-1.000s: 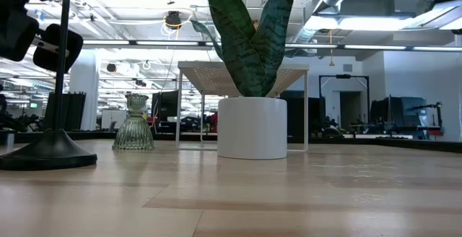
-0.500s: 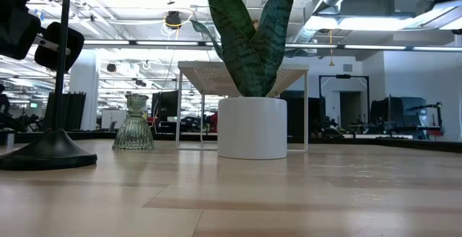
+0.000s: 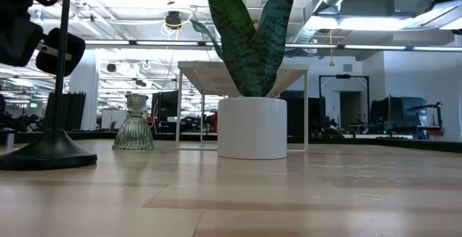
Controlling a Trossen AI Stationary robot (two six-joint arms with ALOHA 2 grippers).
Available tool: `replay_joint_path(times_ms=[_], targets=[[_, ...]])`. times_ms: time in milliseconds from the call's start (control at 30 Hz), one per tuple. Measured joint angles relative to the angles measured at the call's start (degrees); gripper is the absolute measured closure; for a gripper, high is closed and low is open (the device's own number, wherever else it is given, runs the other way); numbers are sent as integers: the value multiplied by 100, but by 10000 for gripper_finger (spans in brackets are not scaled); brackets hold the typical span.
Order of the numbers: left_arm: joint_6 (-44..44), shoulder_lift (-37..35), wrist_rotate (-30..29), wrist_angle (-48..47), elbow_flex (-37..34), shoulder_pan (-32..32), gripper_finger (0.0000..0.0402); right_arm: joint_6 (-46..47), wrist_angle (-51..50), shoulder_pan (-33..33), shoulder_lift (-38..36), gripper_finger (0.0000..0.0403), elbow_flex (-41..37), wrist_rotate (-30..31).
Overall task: Pick & Place candle stick holders
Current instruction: Put the black candle holder on the shelf aligned with the black candle holder
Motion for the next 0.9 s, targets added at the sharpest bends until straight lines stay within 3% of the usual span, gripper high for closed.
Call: replay_joint_path(times_ms=[367,900], targets=[[-547,333,6,432,-2,0,364,0,2,0,0,403,0,-24],[-498,1225,-311,2024,-2,0,211,0,0,0,0,403,0,-26]])
